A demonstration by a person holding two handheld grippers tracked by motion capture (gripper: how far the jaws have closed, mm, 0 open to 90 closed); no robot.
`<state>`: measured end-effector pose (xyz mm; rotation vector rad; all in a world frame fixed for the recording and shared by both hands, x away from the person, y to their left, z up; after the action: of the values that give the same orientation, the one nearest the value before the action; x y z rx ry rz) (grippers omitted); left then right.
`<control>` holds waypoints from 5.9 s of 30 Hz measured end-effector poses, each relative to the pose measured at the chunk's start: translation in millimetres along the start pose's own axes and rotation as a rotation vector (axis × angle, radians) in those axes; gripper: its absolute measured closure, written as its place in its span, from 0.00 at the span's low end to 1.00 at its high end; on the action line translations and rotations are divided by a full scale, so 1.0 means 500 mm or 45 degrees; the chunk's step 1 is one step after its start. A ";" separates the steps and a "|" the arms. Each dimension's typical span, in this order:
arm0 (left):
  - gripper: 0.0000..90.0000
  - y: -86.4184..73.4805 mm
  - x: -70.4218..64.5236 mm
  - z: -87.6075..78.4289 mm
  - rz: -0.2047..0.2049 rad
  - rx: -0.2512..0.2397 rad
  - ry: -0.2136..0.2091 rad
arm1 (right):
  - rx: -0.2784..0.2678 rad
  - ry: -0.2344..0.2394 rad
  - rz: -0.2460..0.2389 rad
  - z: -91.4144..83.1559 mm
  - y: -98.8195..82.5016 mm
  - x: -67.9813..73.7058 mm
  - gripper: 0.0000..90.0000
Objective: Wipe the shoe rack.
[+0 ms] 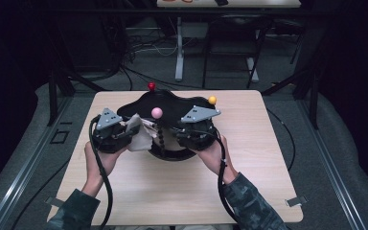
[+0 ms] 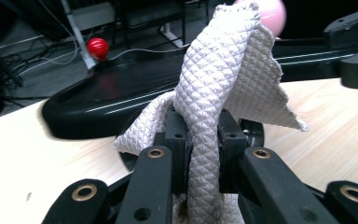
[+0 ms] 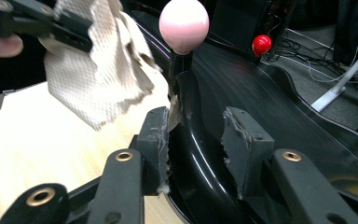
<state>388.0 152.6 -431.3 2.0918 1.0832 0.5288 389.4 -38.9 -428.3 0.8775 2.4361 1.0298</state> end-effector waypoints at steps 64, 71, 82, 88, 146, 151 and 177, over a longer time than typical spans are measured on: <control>0.88 0.041 -0.059 0.056 0.089 0.034 -0.090 | -0.016 -0.021 0.004 -0.003 -0.006 -0.008 0.67; 0.88 -0.018 -0.040 0.060 0.068 0.100 -0.084 | -0.005 -0.033 0.005 -0.005 -0.007 -0.010 0.67; 0.88 -0.139 0.047 0.059 -0.081 0.188 -0.027 | 0.027 -0.038 0.025 -0.019 -0.018 -0.037 0.66; 0.88 -0.196 0.074 0.066 -0.138 0.235 -0.009 | 0.070 -0.050 0.031 -0.030 -0.026 -0.047 0.65; 0.87 -0.226 0.075 0.088 -0.161 0.252 -0.039 | -0.048 -0.248 0.083 -0.020 0.009 -0.081 0.66; 0.87 -0.227 0.078 0.086 -0.170 0.252 -0.035 | -0.044 -0.257 0.077 -0.020 0.006 -0.083 0.67; 0.87 -0.225 0.088 0.096 -0.155 0.246 -0.025 | -0.076 -0.092 0.006 -0.010 0.012 -0.079 0.65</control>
<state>383.2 214.0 -545.6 2.1730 1.2852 0.3555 418.5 -64.4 -417.3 0.8860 2.3327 1.0480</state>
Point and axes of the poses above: each handheld gripper's, and its own axes: z roughly forward along the jaws, y roughly out of its top, x roughly to its left, the point moved 7 cm from there along z, roughly forward along the jaws, and after that the axes turned 13 degrees about x, right-handed, at the moved point
